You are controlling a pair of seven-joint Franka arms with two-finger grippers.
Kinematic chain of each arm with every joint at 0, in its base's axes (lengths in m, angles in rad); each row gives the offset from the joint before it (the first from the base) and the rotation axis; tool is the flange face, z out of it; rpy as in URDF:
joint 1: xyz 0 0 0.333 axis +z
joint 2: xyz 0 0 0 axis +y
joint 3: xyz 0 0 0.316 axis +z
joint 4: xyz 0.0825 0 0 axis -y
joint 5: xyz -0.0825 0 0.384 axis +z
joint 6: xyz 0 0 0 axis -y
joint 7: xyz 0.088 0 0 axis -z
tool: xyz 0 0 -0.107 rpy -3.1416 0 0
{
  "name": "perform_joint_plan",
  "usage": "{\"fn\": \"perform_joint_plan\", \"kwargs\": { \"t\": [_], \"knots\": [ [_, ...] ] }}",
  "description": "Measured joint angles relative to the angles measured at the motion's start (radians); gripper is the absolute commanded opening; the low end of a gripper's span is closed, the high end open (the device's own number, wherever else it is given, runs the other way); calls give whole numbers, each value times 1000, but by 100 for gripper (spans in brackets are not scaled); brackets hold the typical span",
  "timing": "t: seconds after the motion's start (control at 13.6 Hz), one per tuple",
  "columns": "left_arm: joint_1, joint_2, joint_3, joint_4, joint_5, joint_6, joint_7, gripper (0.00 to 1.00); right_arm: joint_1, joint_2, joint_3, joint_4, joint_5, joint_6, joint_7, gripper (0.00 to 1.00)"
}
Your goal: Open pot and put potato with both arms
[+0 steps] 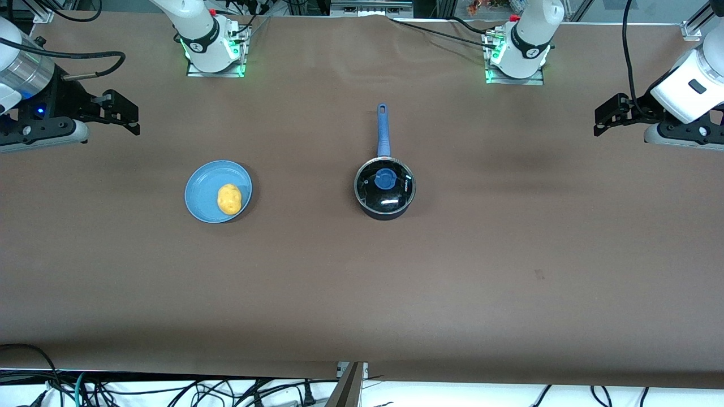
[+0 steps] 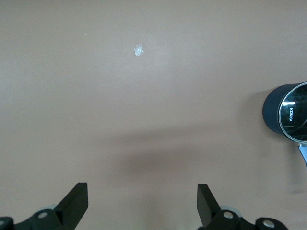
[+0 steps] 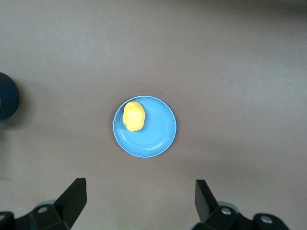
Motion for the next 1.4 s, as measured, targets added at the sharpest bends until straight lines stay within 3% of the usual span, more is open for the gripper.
{"fn": "perform_joint_plan", "kwargs": {
  "t": [1.4],
  "knots": [
    [-5,10,-5,5,0,-70,2,100,-14,-25,-19,-28,0,1,6,100]
  ]
}}
